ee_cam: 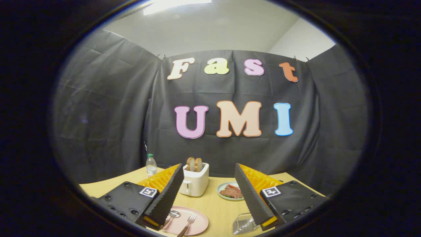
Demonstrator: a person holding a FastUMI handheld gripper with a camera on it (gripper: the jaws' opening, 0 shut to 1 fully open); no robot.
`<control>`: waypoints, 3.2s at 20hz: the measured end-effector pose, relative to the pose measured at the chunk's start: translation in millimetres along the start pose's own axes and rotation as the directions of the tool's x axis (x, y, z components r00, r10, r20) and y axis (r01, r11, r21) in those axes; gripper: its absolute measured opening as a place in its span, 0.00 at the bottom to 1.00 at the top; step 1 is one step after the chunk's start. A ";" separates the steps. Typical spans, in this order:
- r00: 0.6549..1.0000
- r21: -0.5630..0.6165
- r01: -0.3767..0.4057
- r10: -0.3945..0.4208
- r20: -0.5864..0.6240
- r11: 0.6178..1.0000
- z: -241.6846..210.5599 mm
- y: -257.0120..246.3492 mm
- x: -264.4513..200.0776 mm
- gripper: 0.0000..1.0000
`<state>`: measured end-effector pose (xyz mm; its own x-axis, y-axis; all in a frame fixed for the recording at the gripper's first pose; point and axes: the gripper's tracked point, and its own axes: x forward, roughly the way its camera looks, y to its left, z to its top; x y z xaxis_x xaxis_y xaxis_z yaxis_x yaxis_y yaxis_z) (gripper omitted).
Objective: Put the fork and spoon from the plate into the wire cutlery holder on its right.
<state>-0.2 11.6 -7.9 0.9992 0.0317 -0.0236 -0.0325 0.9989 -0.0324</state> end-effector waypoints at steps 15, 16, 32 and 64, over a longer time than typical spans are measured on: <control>0.956 0.007 -0.081 0.080 -0.281 0.997 -108.3 29.8 8.3 0.99; 0.945 0.003 -0.082 0.079 -0.317 0.997 -123.5 30.0 8.7 0.99; 0.728 -0.077 -0.144 0.053 -0.683 0.987 -292.3 53.7 -15.4 1.00; 0.532 -0.032 -0.246 0.107 -0.840 0.969 -259.3 13.4 -33.1 0.06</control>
<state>-39.5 15.3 -266.7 0.5089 0.0964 -0.8554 -0.2778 0.9589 -0.0572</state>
